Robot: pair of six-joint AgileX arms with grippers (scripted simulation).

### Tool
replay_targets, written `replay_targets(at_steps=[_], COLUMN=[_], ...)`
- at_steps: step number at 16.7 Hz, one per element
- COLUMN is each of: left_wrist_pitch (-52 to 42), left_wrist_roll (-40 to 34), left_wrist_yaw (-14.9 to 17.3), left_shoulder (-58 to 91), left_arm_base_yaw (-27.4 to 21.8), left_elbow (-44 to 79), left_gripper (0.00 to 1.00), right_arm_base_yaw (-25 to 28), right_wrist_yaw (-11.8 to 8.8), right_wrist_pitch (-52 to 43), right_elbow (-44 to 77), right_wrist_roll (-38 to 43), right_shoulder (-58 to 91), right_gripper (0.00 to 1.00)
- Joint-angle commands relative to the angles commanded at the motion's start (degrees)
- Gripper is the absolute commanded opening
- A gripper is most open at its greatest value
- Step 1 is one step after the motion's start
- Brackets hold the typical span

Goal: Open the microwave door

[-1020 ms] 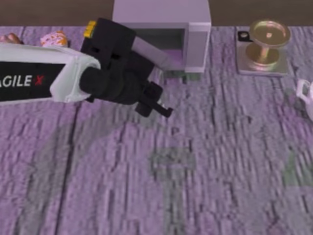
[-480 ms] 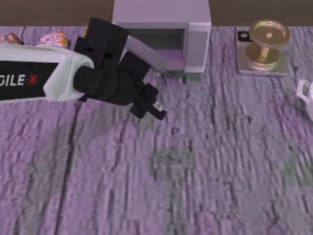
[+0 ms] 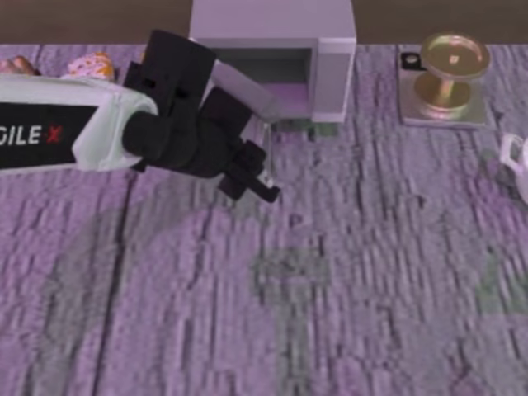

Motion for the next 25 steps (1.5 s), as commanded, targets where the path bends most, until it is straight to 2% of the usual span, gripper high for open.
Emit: replay_targets(at_steps=[17, 25], left_wrist_pitch=[0.0, -0.93], left_wrist_roll=[0.0, 3.69], left_wrist_yaw=[0.0, 2.84], left_shoulder=[0.0, -0.69], left_arm_base_yaw=[0.0, 1.54], left_elbow=[0.0, -0.7], left_gripper=[0.0, 0.0], right_arm_base_yaw=[0.0, 0.0], right_wrist_yaw=[0.0, 0.0], right_wrist_pitch=[0.0, 0.0], right_elbow=[0.0, 0.0], right_wrist_roll=[0.0, 0.0], right_shoulder=[0.0, 0.0], right_gripper=[1.0, 1.0])
